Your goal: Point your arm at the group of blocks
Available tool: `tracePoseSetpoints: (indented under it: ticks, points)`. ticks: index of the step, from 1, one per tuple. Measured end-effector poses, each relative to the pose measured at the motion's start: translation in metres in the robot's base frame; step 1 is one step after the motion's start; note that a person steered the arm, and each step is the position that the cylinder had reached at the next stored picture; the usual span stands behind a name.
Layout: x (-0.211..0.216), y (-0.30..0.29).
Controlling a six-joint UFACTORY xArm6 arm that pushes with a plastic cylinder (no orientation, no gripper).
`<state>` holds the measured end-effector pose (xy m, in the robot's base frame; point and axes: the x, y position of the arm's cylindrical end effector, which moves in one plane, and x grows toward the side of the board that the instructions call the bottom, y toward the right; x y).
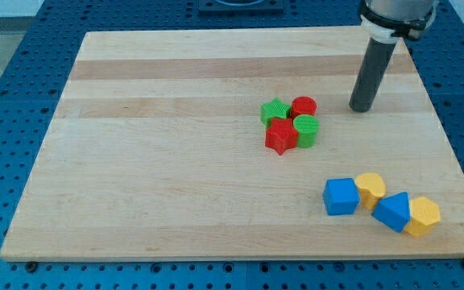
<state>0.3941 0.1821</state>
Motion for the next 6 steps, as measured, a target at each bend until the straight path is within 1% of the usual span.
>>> tracePoseSetpoints:
  ticks: [4, 5, 6]
  points:
    - [0.001, -0.001]
    - [0.084, -0.045]
    - [0.089, -0.048]
